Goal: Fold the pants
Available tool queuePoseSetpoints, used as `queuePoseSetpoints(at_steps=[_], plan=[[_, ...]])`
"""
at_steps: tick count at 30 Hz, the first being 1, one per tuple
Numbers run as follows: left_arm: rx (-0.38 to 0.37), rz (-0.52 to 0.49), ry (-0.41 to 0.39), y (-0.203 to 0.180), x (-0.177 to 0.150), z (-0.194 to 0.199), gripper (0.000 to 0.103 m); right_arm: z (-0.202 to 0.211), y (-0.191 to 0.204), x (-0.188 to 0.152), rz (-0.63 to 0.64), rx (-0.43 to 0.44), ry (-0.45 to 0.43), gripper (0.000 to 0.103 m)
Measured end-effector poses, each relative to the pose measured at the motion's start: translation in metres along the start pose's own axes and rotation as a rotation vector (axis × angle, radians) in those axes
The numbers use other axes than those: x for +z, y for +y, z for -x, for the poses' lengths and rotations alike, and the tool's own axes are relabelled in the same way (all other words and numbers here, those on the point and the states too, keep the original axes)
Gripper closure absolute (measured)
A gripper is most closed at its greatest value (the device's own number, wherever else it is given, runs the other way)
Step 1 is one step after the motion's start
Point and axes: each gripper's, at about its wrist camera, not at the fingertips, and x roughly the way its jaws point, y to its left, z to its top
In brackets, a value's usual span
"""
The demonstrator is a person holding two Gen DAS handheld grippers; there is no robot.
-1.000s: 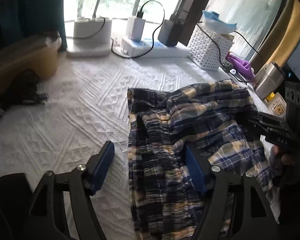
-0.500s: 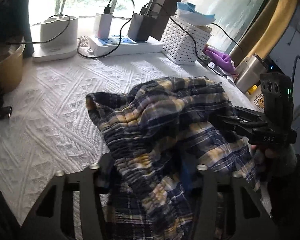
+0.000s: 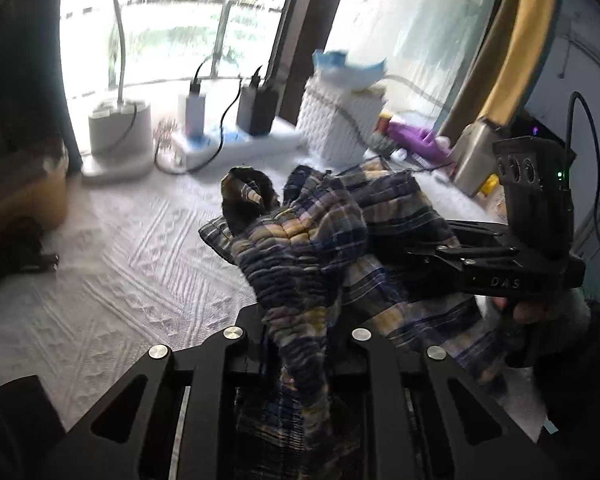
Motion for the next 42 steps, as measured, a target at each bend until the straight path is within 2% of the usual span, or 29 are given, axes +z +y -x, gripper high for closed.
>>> queuePoseSetpoints(at_steps=[1,4,11,24,34,42], plan=[[-0.006,-0.008,-0.013,-0.002,0.0,0.005,0.09,0.008,0.008,0.003,0.019,-0.001,-0.021,0.069],[0.003,-0.009,-0.043,-0.006,0.0,0.023,0.091,0.029,0.024,0.008,0.06,-0.002,-0.065,0.069],[0.015,-0.015,-0.151,-0.021,0.001,0.073,0.092,0.078,0.06,0.012,0.124,-0.005,-0.158,0.07],[0.098,-0.113,-0.338,-0.067,-0.013,0.176,0.091,0.152,0.129,0.015,0.237,0.01,-0.314,0.069],[0.198,-0.104,-0.446,-0.065,-0.038,0.25,0.091,0.175,0.191,0.011,0.325,0.09,-0.38,0.069],[0.273,-0.085,-0.482,-0.051,-0.068,0.292,0.091,0.161,0.238,0.007,0.387,0.157,-0.383,0.069]])
